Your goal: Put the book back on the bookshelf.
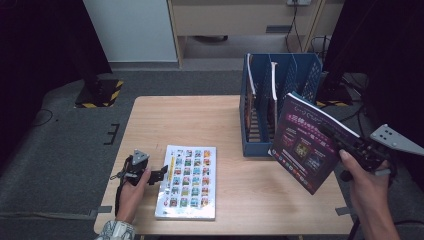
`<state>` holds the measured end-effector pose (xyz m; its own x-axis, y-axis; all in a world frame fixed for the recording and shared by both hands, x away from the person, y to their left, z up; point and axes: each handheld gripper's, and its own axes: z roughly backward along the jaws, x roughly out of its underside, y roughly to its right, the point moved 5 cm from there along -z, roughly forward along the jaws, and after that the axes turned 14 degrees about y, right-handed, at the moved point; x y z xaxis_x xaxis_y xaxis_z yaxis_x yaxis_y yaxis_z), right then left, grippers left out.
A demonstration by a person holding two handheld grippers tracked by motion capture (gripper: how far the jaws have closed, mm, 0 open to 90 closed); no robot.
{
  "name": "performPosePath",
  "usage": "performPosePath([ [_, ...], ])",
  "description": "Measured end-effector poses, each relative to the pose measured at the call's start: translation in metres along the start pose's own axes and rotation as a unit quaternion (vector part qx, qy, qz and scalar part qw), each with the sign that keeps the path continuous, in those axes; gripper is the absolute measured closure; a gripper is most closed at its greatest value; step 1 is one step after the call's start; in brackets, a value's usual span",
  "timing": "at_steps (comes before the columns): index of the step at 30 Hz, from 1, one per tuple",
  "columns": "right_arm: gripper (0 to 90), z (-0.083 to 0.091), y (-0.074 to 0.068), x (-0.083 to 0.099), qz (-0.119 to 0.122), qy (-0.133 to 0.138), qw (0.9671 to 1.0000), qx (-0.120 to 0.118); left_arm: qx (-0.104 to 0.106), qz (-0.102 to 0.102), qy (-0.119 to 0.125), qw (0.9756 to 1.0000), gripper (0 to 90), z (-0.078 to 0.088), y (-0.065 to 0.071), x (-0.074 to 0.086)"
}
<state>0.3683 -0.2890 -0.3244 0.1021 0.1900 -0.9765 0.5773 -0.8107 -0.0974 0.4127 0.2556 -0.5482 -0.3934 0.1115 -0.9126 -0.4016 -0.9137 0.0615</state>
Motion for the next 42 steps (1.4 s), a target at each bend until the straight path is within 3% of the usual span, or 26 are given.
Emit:
performPosePath([
  [14, 84.1, -0.018, 0.005, -0.034, 0.015, -0.007, 0.9991, 0.04, 0.0, -0.001, -0.004, 1.0, 8.2, 0.0, 0.0, 0.001],
  [22, 84.1, -0.038, 0.011, -0.034, 0.021, -0.021, 0.9956, 0.089, 0.001, -0.003, -0.005, 1.0, 8.2, 0.001, 0.0, 0.002],
  [27, 84.1, -0.05, 0.013, -0.032, 0.029, -0.026, 0.9943, 0.1, 0.001, -0.004, -0.005, 1.0, 8.2, 0.001, 0.0, 0.002],
  [33, 84.0, -0.065, 0.02, -0.031, 0.056, -0.036, 0.9912, 0.114, 0.001, -0.004, -0.004, 1.0, 8.2, 0.001, 0.0, 0.002],
  [42, 84.1, -0.082, 0.029, -0.027, 0.057, -0.038, 0.9893, 0.129, 0.0, -0.004, -0.005, 1.0, 8.2, 0.0, 0.0, 0.002],
])
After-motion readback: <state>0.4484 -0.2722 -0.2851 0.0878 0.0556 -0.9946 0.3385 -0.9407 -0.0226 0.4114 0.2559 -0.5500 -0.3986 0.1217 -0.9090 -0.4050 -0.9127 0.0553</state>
